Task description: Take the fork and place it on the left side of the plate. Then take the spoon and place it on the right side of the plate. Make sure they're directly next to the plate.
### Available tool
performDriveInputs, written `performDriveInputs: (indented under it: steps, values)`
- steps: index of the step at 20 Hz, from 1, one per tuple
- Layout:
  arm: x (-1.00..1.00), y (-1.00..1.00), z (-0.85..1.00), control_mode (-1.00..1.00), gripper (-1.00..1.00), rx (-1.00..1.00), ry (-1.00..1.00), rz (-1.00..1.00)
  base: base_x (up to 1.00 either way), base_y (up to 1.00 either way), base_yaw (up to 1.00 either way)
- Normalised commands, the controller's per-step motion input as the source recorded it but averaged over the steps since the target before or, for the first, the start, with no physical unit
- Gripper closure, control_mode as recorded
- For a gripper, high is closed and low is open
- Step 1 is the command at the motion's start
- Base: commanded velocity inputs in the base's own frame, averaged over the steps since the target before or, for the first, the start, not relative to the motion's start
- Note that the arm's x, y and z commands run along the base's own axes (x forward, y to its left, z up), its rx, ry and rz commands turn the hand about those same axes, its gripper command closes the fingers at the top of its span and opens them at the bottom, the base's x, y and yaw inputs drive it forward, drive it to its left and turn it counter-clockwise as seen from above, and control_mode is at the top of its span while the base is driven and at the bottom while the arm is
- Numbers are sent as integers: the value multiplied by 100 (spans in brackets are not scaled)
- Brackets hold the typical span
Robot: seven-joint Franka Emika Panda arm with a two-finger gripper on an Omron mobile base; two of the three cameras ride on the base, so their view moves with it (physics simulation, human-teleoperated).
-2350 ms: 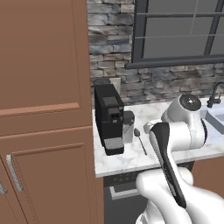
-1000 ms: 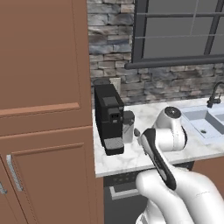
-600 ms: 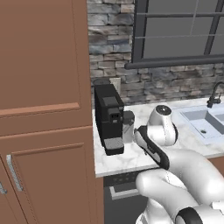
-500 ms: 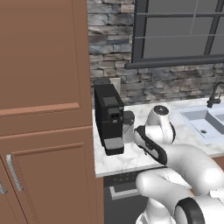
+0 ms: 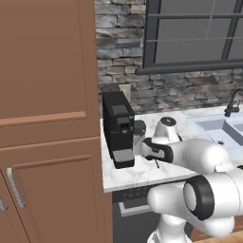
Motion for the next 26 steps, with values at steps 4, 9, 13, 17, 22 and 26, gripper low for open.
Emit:
performDriveInputs:
  steps: [4, 9, 13, 17, 22, 26]
  values:
    - [5, 0, -23, -100, -100, 0, 0, 0, 0, 0, 0]
    - [6, 0, -33, -100, -100, 0, 0, 0, 0, 0, 0]
    - [4, 0, -33, -100, -100, 0, 0, 0, 0, 0, 0]
    - [11, 0, -30, -100, -100, 0, 0, 0, 0, 0, 0]
    - [13, 0, -36, -100, -100, 0, 1, 0, 0, 0, 0]
    - [13, 0, -46, -100, 100, 0, 5, 0, 0, 0, 0]
